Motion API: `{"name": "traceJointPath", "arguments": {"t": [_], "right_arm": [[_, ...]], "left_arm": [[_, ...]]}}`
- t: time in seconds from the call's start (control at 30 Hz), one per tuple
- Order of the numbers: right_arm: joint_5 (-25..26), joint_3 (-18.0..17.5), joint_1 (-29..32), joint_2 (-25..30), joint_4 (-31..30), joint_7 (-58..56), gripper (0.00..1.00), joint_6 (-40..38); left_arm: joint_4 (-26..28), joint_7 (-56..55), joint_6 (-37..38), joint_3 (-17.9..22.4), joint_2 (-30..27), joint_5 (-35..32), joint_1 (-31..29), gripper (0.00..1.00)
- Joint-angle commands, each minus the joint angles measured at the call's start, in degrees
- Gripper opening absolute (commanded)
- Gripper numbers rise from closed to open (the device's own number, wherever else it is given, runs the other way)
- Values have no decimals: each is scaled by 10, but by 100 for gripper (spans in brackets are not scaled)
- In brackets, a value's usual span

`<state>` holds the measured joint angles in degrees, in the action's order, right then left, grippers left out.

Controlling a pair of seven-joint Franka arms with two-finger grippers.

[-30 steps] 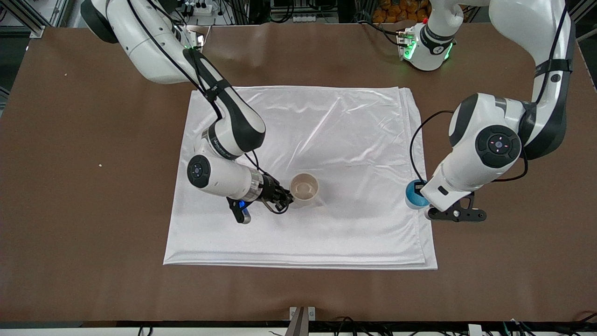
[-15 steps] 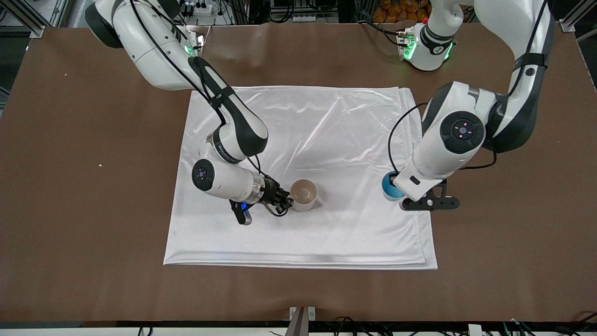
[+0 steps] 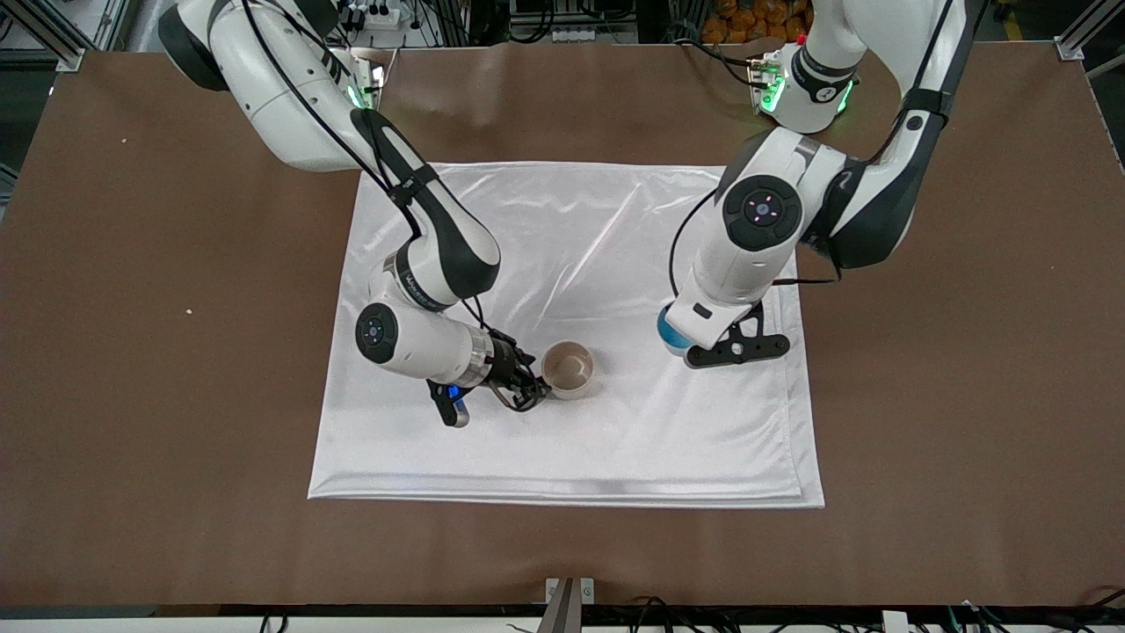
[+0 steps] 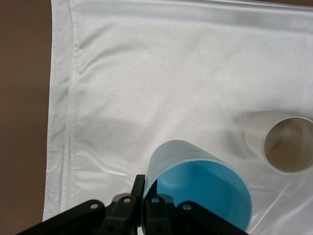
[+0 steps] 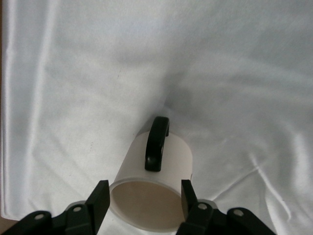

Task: Place blue cup into white mug on cloth

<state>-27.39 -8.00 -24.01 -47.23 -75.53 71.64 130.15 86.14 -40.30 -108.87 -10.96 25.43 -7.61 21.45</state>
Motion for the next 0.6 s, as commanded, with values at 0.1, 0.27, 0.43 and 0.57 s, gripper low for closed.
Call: {"name": "traceJointPath", "arguments": {"t": [0.1,0.27,0.43,0.57], "right_arm": [[75,-3,74,28,3,-137,98,-147],[94,0,124,37,1,-259,100,-218],[109,0,185,36,0,-388,100,-280],[136,0,234,36,-4,-494,100,-299]], "left_arm": [[-30,-63,3,1,7,17,34,0],[-37,-85,-11,1,16,20,54,0],[-39,-113,-43,1,28,30,68,0],[-39,-125,-66,1,38,40,78,0]]}}
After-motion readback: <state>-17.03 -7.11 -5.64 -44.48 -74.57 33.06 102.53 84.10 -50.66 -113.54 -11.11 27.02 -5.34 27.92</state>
